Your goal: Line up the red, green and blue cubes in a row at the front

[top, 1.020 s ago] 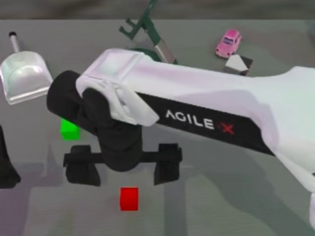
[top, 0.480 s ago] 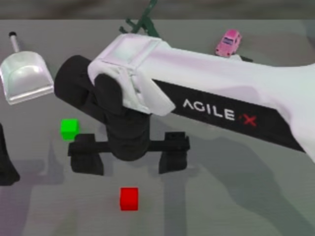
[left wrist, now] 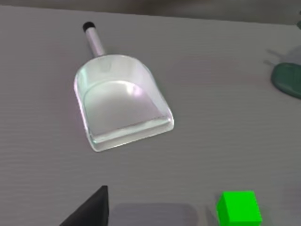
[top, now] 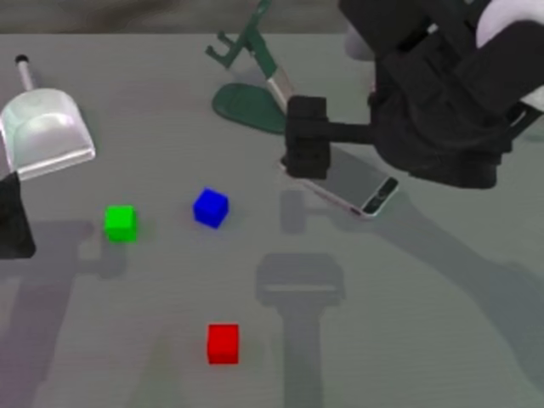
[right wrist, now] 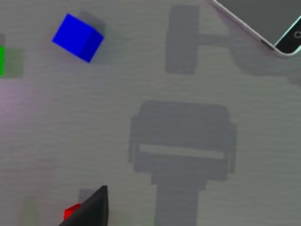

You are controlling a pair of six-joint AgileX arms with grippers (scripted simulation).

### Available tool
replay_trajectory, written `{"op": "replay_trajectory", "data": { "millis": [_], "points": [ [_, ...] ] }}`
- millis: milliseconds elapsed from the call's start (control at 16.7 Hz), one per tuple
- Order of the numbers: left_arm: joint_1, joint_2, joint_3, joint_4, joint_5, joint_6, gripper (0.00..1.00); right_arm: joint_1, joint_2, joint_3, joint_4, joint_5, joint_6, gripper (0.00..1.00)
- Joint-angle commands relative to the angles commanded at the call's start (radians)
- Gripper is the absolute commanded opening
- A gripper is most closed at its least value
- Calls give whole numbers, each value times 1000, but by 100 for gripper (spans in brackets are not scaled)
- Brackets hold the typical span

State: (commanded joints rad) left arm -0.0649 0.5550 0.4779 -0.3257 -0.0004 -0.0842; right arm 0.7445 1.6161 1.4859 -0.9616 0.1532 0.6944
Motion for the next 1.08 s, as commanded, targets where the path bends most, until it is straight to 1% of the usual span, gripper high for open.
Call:
{"op": "replay_trajectory", "data": {
  "millis": [120, 240, 360, 480, 600, 780, 960, 1080],
  "points": [
    [-19, 198, 141, -102, -1, -24, 100, -91, -219, -184, 99, 14, -91, 100],
    [-39, 408, 284, -207, -2, -48, 100, -188, -448, -386, 204, 19, -185, 100],
    [-60, 616, 424, -311, -3, -71, 100, -288, -672, -594, 311, 15, -280, 100],
    [-79, 814, 560, -412, -4, -95, 100, -383, -882, -795, 420, 3, -371, 100],
    [-98, 990, 688, -506, -4, -117, 100, -468, -1067, -977, 526, -16, -452, 100],
    [-123, 1203, 857, -624, -3, -147, 100, -576, -1286, -1197, 683, -57, -555, 100],
    [-142, 1368, 1002, -715, -1, -171, 100, -660, -1451, -1360, 824, -103, -632, 100],
    [-152, 1447, 1074, -756, 1, -183, 100, -702, -1538, -1432, 899, -130, -669, 100]
  ]
}}
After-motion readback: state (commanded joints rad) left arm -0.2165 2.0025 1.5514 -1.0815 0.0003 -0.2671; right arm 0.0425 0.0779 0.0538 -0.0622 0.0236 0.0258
